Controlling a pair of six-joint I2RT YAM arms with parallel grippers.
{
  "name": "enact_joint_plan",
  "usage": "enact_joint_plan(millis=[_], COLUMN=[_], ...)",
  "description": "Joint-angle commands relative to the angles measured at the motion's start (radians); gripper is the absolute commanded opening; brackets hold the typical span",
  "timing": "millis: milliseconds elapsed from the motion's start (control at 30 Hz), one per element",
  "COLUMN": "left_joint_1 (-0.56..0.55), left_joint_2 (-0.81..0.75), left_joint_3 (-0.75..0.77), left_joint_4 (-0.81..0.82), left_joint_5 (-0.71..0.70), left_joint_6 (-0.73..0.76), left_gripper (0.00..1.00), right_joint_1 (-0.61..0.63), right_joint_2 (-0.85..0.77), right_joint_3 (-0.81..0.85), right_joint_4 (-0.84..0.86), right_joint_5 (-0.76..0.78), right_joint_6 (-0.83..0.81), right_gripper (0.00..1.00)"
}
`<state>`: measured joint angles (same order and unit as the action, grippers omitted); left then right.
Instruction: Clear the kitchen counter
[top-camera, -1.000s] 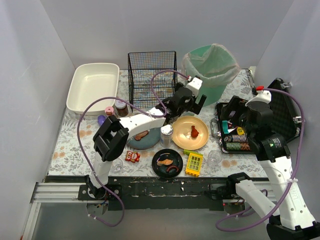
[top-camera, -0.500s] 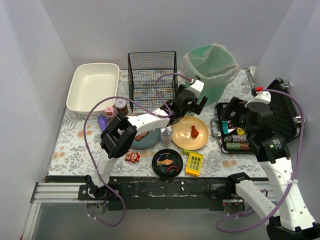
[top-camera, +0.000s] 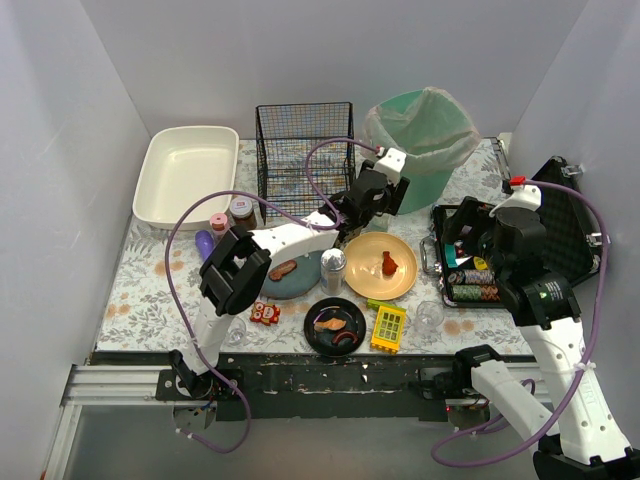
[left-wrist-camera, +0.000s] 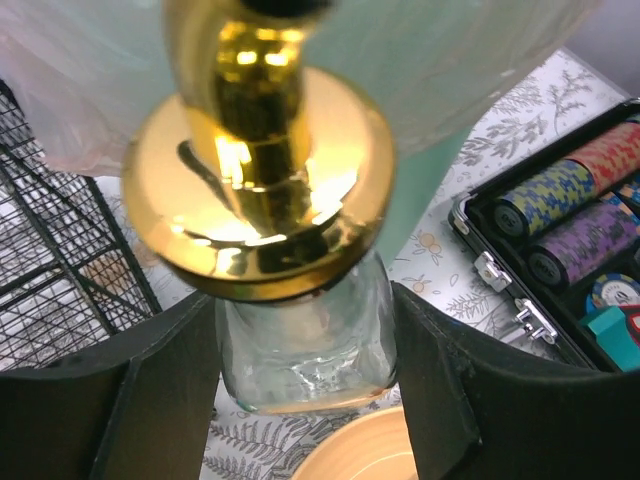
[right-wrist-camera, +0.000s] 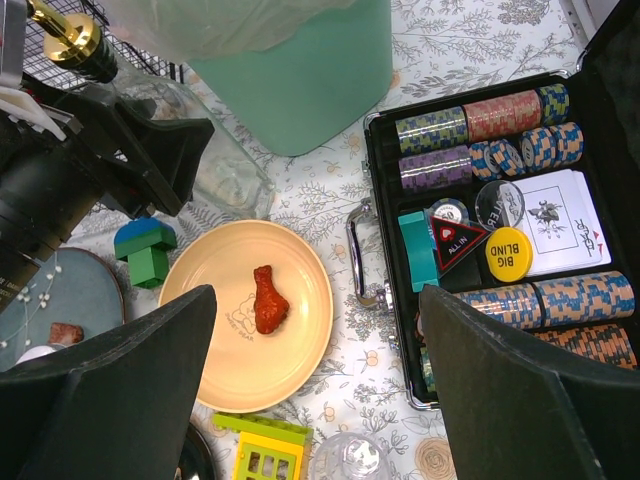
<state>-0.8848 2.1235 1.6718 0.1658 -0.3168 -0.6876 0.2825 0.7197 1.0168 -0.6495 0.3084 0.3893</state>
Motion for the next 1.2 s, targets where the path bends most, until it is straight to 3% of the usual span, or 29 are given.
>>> enact_joint_plan(millis=[0,333,500,633,967,1167], left_joint_1=[0.009,0.012,0.012,0.012,0.012,0.01], left_joint_2=[0.016,0.052,0.05,0.044,0.05,0.049], left_joint_3=[0.046,0.075,0.063,0.052,0.036,0.016], left_joint_4=[0.024,0.001,-0.009,-0.015,-0.034,-0.045], left_joint_5=[-0.013,0.028,0.022,0.019,0.015,0.015], left_joint_6=[0.002,-0.038,-0.047,-0.055,-0.061,-0.07], left_gripper=[0.59,0.51,0.7,0.77,0.71,0.78], right_joint_1=[-0.005,-0.003,-0.003,-0.003,-0.003,-0.003], right_joint_2=[-0.012,-0.019,-0.017,-0.017,-0.022,-0.02], right_joint_3=[0.003,0.003,0.002,-0.003,-0.006,-0.007], right_joint_4=[0.034,0.033,0.034,0.036,0.034,0.036], right_joint_5=[0.003,0.012,0.012,0.003,0.005,0.003], right_joint_6=[-0.015,-0.026,-0.032,-0.03,-0.032,-0.035], right_gripper=[0.91,0.91,0.91,0.91,0.91,0.91])
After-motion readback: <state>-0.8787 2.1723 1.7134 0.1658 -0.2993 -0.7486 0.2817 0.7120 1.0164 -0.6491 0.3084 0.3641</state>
